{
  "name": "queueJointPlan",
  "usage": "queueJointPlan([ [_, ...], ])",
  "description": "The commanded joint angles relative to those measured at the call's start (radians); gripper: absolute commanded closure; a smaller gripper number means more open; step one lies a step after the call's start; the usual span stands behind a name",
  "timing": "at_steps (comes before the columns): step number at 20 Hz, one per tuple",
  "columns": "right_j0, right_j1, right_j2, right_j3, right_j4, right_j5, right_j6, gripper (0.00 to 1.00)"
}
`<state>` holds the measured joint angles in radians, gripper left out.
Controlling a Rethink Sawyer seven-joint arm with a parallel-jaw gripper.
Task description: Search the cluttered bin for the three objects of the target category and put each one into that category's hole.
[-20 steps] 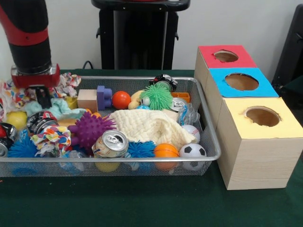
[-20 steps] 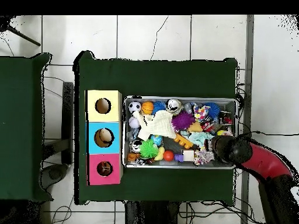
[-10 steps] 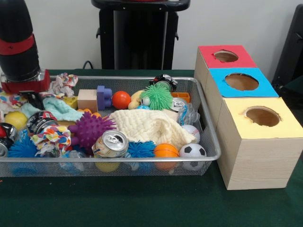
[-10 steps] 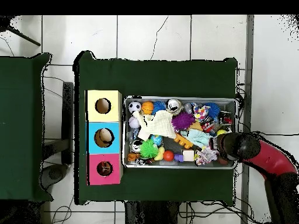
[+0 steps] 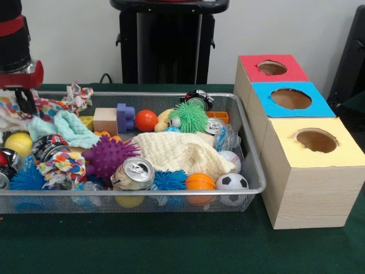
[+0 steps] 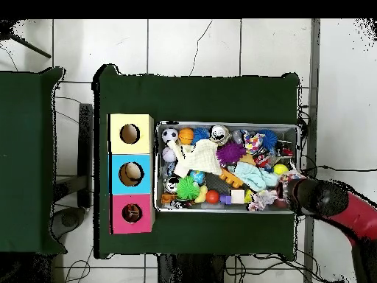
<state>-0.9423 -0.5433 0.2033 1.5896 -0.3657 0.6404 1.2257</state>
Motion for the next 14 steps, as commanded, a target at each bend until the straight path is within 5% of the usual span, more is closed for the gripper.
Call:
queueJointPlan([
  [1, -0.012, -0.087, 0.02, 0.186, -0.045, -0.087, 0.053, 1.0],
  [5, -0.006, -0.1, 0.011, 0.215, -0.042, -0.106, 0.076, 1.0],
  [10, -0.011, -0.021, 0.008, 0.203, -0.029, -0.141, 0.105, 1.0],
  [14, 0.017, -0.015, -0.019, 0.262, -0.01, -0.234, 0.202, 1.0],
])
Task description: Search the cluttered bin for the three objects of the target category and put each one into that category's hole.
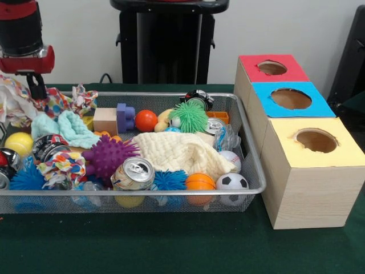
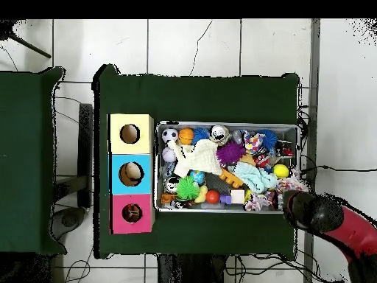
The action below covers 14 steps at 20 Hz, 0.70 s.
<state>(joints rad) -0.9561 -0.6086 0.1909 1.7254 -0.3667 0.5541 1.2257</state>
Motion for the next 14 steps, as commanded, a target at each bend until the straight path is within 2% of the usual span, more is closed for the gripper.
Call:
queueJointPlan([
  [1, 0.045, 0.045, -0.015, 0.141, -0.001, -0.164, 0.227, 1.0],
  [9, 0.135, 0.012, -0.083, 0.244, 0.095, -0.242, 0.338, 1.0],
  [14, 0.204, -0.023, -0.122, 0.28, 0.177, -0.22, 0.364, 1.0],
])
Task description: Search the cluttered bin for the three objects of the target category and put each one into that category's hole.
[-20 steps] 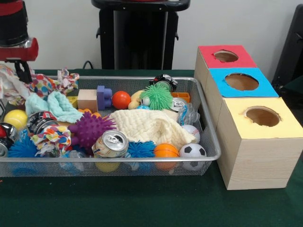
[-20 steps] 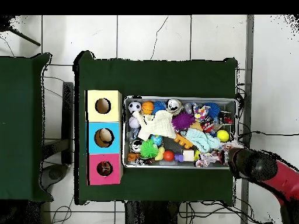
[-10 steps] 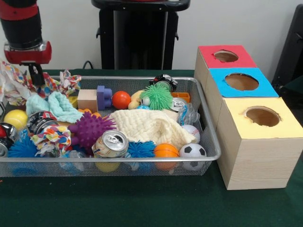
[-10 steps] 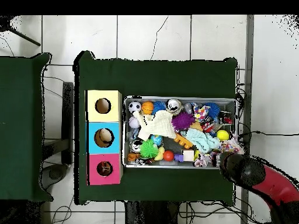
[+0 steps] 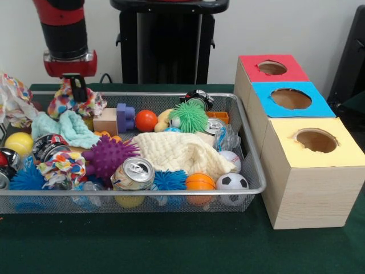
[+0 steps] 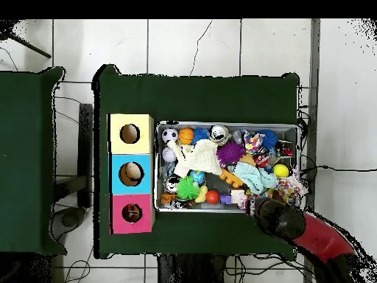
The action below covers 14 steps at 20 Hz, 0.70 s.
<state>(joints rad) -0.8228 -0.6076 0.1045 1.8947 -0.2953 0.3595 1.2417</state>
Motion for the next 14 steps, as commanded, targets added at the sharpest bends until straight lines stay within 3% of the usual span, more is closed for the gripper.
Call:
queueJointPlan([
  [1, 0.083, -0.035, -0.045, 0.119, 0.119, -0.018, 0.35, 1.0],
  [14, 0.221, -0.111, -0.113, 0.2, 0.251, -0.006, 0.407, 1.0],
])
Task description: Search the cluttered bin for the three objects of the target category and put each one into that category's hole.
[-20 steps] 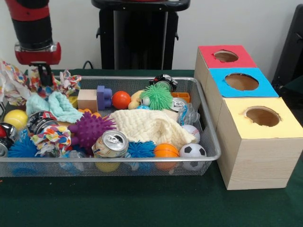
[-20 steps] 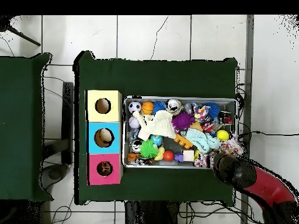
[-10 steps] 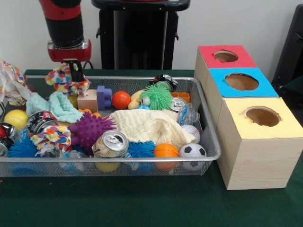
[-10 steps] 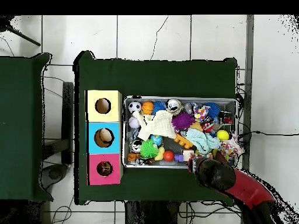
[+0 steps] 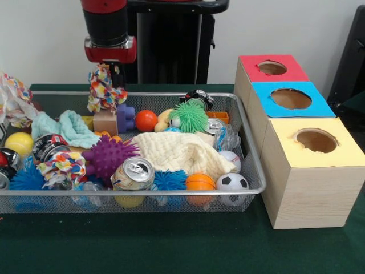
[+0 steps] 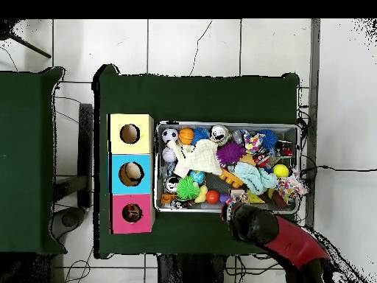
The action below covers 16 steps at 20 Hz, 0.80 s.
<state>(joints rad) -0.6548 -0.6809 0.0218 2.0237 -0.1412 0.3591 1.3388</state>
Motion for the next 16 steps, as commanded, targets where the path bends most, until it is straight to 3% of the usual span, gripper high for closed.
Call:
queueJointPlan([
  [1, 0.063, -0.041, -0.035, 0.076, 0.104, -0.01, 0.315, 1.0],
  [11, 0.139, -0.051, -0.058, 0.037, 0.146, 0.039, 0.299, 1.0],
  [13, 0.137, -0.036, -0.05, -0.004, 0.129, 0.042, 0.26, 1.0],
  [16, 0.06, 0.041, 0.011, -0.12, 0.069, 0.053, 0.113, 1.0],
])
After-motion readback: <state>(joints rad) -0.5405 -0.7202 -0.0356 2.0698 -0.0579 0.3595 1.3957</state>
